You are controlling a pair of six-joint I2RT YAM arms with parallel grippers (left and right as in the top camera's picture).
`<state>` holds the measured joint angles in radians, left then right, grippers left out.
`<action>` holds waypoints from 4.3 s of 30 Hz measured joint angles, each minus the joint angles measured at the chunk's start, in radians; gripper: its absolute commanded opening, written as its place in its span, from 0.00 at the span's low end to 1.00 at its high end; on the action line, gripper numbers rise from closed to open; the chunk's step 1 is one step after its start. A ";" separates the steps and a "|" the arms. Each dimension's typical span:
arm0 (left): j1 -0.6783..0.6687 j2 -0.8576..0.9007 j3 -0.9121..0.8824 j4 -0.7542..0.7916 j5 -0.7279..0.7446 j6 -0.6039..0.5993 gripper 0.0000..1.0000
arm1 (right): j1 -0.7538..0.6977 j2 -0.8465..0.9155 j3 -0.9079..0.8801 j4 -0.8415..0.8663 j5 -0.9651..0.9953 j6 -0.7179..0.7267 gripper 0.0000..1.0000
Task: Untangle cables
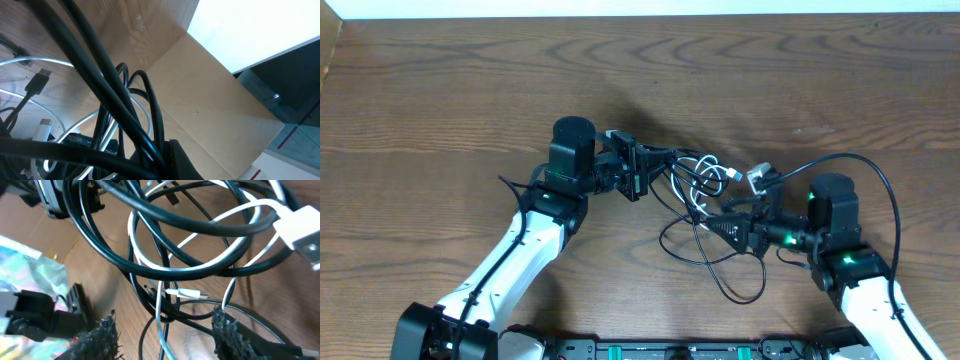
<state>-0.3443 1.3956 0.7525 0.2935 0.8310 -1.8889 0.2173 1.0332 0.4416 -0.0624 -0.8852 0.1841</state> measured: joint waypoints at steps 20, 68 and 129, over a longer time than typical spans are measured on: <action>0.000 0.000 0.000 0.000 -0.004 0.002 0.08 | 0.097 0.030 0.000 0.002 0.013 -0.035 0.01; 0.222 0.000 0.000 -0.005 0.245 1.027 0.08 | 0.097 -0.251 -0.001 -0.158 0.442 0.259 0.66; -0.050 0.000 0.000 -0.003 0.237 1.295 0.08 | 0.148 0.157 -0.004 0.359 0.389 1.036 0.16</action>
<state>-0.3939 1.3956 0.7525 0.2909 1.0676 -0.5938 0.3649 1.1904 0.4377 0.2966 -0.4965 1.2205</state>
